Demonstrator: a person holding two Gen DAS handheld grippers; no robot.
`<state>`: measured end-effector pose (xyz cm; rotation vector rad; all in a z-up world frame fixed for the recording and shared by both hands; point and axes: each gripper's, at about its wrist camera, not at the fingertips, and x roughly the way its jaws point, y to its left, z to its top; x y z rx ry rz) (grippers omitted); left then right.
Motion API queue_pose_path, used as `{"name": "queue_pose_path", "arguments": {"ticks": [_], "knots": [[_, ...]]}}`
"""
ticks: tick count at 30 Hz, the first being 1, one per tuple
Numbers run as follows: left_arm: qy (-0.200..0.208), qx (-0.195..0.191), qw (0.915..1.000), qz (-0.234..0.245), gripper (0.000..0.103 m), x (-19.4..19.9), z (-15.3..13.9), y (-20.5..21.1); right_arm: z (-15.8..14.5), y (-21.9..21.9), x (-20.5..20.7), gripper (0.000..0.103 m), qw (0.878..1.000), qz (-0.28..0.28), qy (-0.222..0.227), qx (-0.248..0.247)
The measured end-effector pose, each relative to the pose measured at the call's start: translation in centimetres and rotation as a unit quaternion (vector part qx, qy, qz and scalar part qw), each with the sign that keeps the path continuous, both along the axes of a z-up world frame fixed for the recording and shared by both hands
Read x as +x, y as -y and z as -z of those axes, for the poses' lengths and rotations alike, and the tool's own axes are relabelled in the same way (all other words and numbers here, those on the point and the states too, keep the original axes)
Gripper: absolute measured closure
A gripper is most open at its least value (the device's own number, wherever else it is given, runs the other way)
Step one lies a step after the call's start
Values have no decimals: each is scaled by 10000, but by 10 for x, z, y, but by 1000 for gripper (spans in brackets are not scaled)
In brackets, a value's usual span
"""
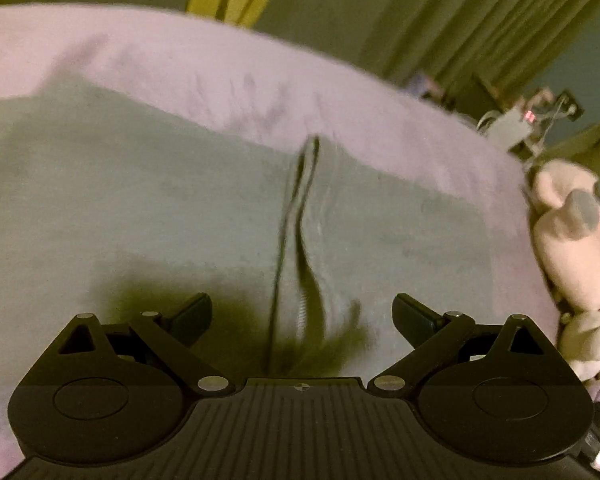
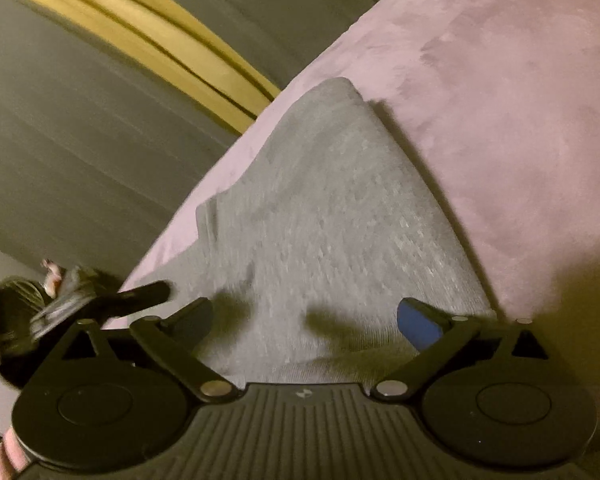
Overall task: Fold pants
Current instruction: 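Close the left gripper on the fold crease of the sweatpants, then hold the fold crease with the left gripper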
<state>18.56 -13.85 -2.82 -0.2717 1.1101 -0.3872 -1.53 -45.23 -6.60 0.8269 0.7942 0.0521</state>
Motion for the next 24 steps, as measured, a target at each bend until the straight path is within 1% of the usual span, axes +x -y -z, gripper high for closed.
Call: {"name": "queue_pose_path", "arguments": {"ticks": [1, 3, 4, 6, 7, 8, 10, 11, 13, 15, 18, 21, 24], "knots": [[-138, 234, 9996, 30, 9, 5, 9, 7, 1, 2, 2, 4, 10000, 10, 27, 26], [-218, 693, 9973, 145, 21, 11, 20, 22, 1, 0, 4, 4, 10000, -28, 53, -67], [-177, 932, 9952, 235, 22, 12, 23, 28, 0, -2, 4, 4, 9998, -71, 62, -150], [67, 1151, 9926, 389, 22, 8, 25, 35, -2, -6, 6, 4, 9994, -139, 77, -316], [158, 1266, 9908, 455, 24, 5, 25, 39, -3, -8, 7, 4, 9991, -166, 83, -393], [235, 1330, 9895, 518, 27, 2, 25, 41, -3, -9, 8, 4, 9989, -176, 84, -427], [359, 1352, 9879, 664, 40, -1, 24, 46, -2, -9, 10, 4, 9989, -153, 94, -425], [368, 1322, 9880, 711, 44, -2, 23, 46, -2, -8, 10, 4, 9990, -139, 99, -403], [312, 1208, 9893, 757, 63, -1, 19, 47, -1, -6, 9, 4, 9993, -114, 112, -348], [302, 1298, 9883, 740, 65, 0, 17, 54, -2, -4, 8, 4, 9994, -97, 113, -321], [436, 1518, 9839, 830, 72, -4, 12, 61, -3, -4, 8, 4, 9995, -82, 94, -299], [516, 1588, 9814, 946, 73, -7, 11, 62, -3, -5, 8, 4, 9993, -87, 97, -344], [462, 1558, 9824, 926, 70, -5, 12, 61, -3, -5, 8, 4, 9993, -88, 102, -360]]}}
